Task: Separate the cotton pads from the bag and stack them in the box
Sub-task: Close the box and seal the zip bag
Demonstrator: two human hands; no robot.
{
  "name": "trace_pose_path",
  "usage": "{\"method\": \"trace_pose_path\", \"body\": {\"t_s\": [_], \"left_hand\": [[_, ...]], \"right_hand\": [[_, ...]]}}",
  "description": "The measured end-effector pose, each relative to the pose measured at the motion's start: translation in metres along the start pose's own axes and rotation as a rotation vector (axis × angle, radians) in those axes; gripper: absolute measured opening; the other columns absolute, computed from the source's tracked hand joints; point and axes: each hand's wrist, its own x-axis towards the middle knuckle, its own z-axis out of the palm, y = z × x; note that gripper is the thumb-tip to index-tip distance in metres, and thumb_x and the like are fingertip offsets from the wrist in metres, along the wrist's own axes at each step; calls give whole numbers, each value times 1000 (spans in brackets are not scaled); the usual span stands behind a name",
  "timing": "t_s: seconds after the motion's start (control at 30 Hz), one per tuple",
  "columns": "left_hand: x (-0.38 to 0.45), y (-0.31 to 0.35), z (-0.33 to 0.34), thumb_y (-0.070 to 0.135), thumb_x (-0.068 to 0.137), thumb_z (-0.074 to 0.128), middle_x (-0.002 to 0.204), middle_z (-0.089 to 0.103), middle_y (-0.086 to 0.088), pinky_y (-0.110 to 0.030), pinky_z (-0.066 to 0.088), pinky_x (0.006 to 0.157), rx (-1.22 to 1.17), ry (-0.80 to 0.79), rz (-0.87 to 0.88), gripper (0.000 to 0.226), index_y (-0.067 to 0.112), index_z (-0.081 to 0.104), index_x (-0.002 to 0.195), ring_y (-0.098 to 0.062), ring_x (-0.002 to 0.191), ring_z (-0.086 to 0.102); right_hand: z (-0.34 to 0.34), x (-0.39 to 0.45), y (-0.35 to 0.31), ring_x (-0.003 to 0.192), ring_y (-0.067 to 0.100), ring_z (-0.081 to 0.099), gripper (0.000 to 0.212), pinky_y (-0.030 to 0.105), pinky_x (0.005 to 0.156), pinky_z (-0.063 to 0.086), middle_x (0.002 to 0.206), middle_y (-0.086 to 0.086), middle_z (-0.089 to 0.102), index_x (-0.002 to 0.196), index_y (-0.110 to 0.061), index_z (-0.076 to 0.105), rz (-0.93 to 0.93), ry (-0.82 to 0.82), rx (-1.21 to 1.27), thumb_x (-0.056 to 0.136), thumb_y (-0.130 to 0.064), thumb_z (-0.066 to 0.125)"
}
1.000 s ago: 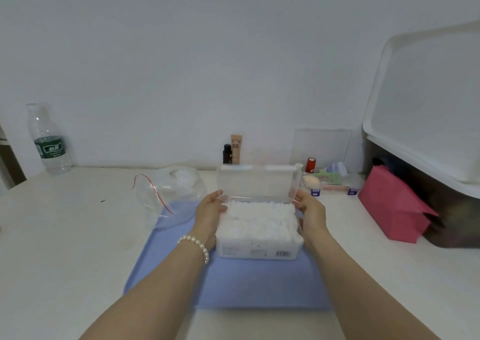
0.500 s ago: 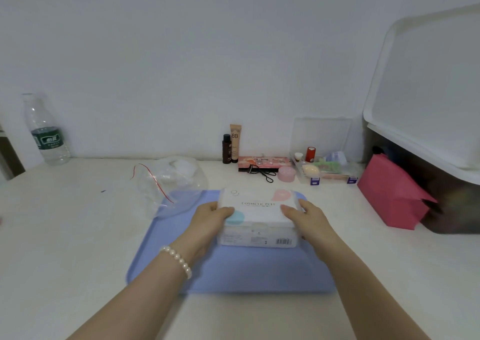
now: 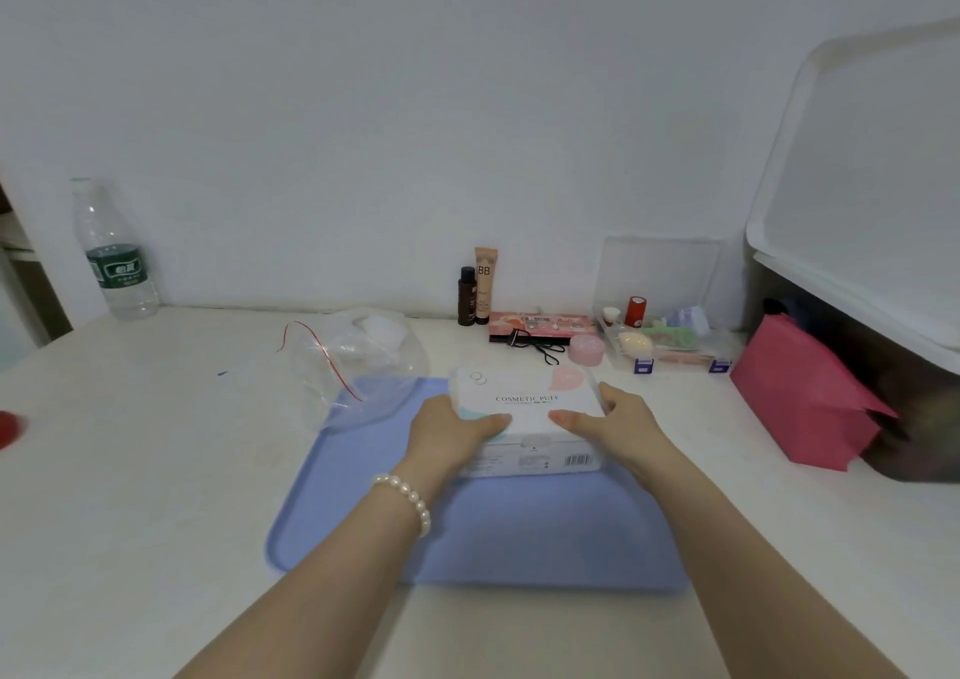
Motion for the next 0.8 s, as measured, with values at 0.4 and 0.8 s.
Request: {"method": "trace_pose_path", "body": {"t_s": [0.4, 0.8], "left_hand": [[-1, 7, -3, 45, 93, 50, 147, 37, -10, -32, 32, 108, 207, -126, -10, 86, -4, 3, 145, -26, 133, 38], [-7, 11, -132, -13, 58, 49, 95, 48, -3, -8, 25, 76, 352, 576, 533, 37, 15, 52, 83, -27, 95, 43]], "right_hand": [[30, -5, -13, 144, 25, -10, 60, 50, 114, -4, 157, 9, -8, 149, -16, 4, -170, 331, -1020, 98, -45, 17], [110, 3, -77, 113, 26, 49, 45, 33, 97, 31, 116, 4, 57, 116, -14, 59, -786, -32, -844, 77, -35, 66]]}}
